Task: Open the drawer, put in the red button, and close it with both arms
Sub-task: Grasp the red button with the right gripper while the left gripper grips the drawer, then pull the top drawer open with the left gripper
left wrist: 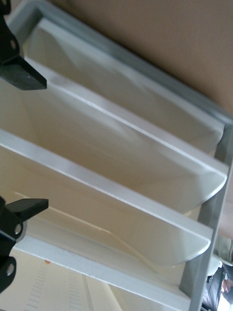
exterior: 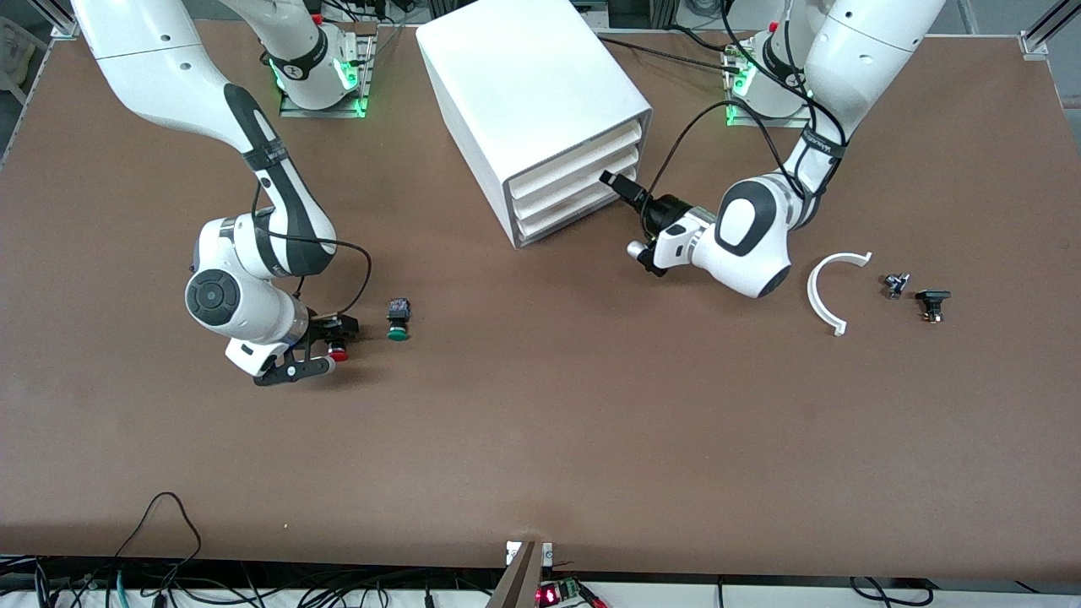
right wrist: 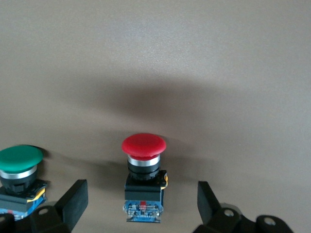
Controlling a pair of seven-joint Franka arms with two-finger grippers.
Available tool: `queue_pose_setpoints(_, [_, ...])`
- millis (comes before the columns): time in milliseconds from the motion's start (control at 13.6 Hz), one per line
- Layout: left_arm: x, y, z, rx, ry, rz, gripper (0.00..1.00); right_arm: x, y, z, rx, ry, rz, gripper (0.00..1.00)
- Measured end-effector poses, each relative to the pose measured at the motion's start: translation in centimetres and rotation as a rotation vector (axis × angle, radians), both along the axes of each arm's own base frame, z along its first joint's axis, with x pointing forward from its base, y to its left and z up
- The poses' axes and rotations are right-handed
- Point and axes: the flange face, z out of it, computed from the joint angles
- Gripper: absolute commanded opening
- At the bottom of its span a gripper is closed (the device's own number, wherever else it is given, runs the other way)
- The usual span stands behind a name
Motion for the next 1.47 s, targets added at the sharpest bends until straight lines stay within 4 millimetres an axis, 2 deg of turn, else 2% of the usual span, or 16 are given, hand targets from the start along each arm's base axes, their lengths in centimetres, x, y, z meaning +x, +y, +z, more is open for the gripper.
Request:
queue_pose_setpoints(147, [-0.6, -0.6, -0.1, -0.009, 0.010, -0.005, 0.17, -0.2, 0.0, -0.5, 0.002, -0.005, 0.010, 1.00])
queue_pose_setpoints(221, [-0.8, -0.6, -0.2, -0.011, 0.012, -0.008, 0.00, -0.3, -0.1, -0.8, 0.003, -0.011, 0.011, 1.00])
queue_pose_setpoints(369, [-1.0, -0.5, -0.3, -0.012, 0.013, -0.010, 0.00, -0.7, -0.1, -2.0, 0.006, -0.023, 0.012, 1.00])
queue_pose_setpoints(442, [-1.0, -0.5, -0.4, -0.012, 0.013, -0.010, 0.00, -0.9, -0.1, -2.5, 0.007, -0.027, 0.012, 0.93])
queue_pose_setpoints(590, [-0.9, -0.4, -0.3, -0.020, 0.004, -0.011, 0.00, -1.3, -0.2, -3.1, 0.007, -0.026, 0.013, 0.63])
queue_pose_setpoints(664, [-0.6, -0.1, -0.1, -0.028, -0.010, -0.008, 0.00, -1.3, -0.2, -3.3, 0.007, -0.024, 0.013, 0.52])
queue_pose_setpoints(811, [1.2, 2.0, 0.1, -0.018, -0.039, 0.030, 0.00, -1.4, -0.2, -3.3, 0.007, -0.024, 0.015, 0.43])
queue_pose_setpoints(1032, [5.1, 6.8, 1.0, 0.017, -0.108, 0.107, 0.00, -1.3, -0.2, -3.2, 0.007, -0.026, 0.016, 0.32])
queue_pose_setpoints(1106, [6.2, 8.0, 1.2, 0.032, -0.132, 0.137, 0.00, -1.3, -0.2, -3.2, 0.007, -0.027, 0.016, 0.31])
queue_pose_setpoints(1180, [6.9, 8.9, 1.3, 0.042, -0.151, 0.163, 0.99, -1.3, -0.1, -3.2, 0.008, -0.028, 0.018, 0.29])
queue_pose_setpoints(1327, [8.0, 10.1, 1.6, 0.061, -0.187, 0.201, 1.00, -1.0, 0.8, -2.6, 0.020, -0.045, 0.029, 0.29])
queue_pose_setpoints(1475, [8.7, 11.1, 2.1, 0.077, -0.217, 0.230, 1.00, -0.1, 1.5, -1.2, 0.031, -0.076, 0.036, 0.26])
